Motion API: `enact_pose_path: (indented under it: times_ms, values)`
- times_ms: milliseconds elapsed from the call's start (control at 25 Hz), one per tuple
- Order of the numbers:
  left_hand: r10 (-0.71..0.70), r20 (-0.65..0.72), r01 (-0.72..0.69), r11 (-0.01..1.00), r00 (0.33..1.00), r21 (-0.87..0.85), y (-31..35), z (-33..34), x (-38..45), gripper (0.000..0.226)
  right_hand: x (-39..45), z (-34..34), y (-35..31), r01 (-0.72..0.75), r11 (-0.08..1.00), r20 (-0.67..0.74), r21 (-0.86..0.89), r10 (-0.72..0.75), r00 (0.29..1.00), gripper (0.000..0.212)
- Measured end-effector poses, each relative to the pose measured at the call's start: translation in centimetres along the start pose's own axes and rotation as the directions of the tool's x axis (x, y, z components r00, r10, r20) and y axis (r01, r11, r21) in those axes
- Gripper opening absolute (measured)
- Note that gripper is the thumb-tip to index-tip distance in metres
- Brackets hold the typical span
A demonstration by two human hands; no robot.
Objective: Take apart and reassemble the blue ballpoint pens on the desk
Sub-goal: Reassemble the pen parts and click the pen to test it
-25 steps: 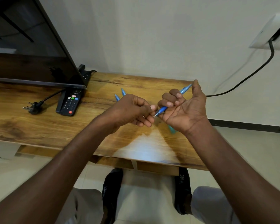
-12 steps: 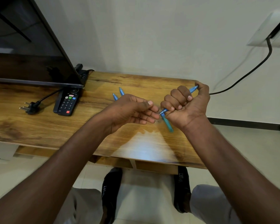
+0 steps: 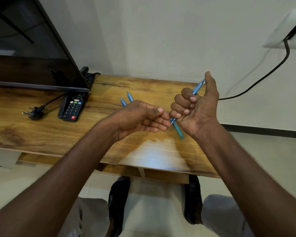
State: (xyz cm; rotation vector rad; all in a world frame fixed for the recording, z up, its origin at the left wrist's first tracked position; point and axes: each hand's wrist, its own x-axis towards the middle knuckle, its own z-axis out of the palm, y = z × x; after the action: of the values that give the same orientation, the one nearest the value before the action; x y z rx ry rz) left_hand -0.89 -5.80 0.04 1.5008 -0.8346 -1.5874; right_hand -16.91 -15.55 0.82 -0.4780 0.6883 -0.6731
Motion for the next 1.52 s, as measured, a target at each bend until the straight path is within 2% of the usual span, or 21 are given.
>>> enact_pose_path:
  times_ms: [120, 280, 440, 840, 1280, 1520]
  values:
    - [-0.011, 0.01, 0.011, 1.0, 1.0, 0.013, -0.06, -0.07, -0.05, 0.034, -0.05, 0.05, 0.05, -0.014, 0.999, 0.005, -0.047, 0.014, 1.0, 0.076]
    - [-0.007, 0.014, 0.007, 1.0, 1.0, -0.018, 0.1, 0.15, -0.07, 0.032, -0.02, -0.07, 0.07, 0.005, 0.998, -0.018, 0.066, -0.004, 1.0, 0.068]
    - [-0.012, 0.021, 0.012, 1.0, 1.0, -0.027, 0.22, 0.3, -0.15, 0.03, -0.01, -0.1, 0.08, 0.024, 0.997, -0.039, 0.079, -0.021, 0.999, 0.066]
    - [-0.007, 0.029, 0.01, 0.995, 1.0, -0.097, 0.37, 0.37, -0.2, 0.03, 0.17, -0.56, -0.05, 0.023, 0.972, -0.057, 0.236, -0.01, 0.998, 0.062]
    - [-0.014, 0.022, 0.016, 0.995, 1.0, -0.102, 0.28, 0.38, -0.11, 0.031, 0.08, -0.33, -0.06, 0.033, 0.985, -0.035, 0.171, -0.027, 0.999, 0.064]
    - [-0.02, 0.035, 0.024, 0.993, 0.999, -0.119, 0.31, 0.52, -0.16, 0.031, 0.1, -0.38, -0.08, 0.023, 0.985, -0.07, 0.172, -0.011, 0.997, 0.066]
